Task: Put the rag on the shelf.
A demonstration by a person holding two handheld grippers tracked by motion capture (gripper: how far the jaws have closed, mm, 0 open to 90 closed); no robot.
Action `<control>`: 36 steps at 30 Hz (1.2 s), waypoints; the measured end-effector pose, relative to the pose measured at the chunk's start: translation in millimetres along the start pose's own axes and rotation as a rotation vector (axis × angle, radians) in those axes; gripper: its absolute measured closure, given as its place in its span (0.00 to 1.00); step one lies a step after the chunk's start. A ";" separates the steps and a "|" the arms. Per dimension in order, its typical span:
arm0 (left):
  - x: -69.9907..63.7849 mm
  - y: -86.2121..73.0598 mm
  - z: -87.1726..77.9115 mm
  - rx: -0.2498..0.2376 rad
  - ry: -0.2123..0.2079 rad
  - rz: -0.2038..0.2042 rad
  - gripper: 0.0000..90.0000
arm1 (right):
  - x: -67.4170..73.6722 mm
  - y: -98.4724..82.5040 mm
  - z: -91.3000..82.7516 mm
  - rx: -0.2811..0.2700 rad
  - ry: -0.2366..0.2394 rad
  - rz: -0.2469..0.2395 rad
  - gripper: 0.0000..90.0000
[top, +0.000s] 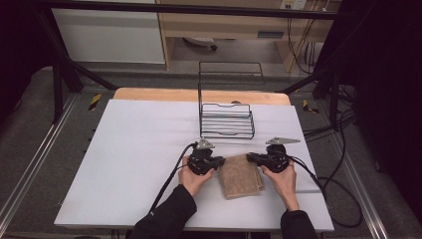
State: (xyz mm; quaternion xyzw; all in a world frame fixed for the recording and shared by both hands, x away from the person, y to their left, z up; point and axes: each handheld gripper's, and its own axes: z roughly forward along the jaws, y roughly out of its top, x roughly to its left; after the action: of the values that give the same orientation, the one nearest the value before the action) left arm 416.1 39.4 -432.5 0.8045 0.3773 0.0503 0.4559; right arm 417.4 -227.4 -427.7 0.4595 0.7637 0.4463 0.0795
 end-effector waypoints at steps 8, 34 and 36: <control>-4.1 3.4 -9.4 -0.034 -0.007 0.024 0.93 | 8.1 1.9 -14.2 -0.056 0.006 -0.032 0.92; -24.8 28.8 -43.4 -0.163 -0.006 0.110 0.93 | 31.2 18.6 -53.3 -0.217 -0.023 -0.104 0.92; -26.1 30.5 -46.0 -0.172 -0.005 0.116 0.93 | 32.8 19.7 -55.6 -0.230 -0.025 -0.111 0.92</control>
State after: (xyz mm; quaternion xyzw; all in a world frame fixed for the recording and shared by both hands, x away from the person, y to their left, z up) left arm 395.2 45.3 -375.4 0.7830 0.3230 0.1069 0.5207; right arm 381.7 -232.3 -370.6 0.4099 0.7307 0.5202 0.1660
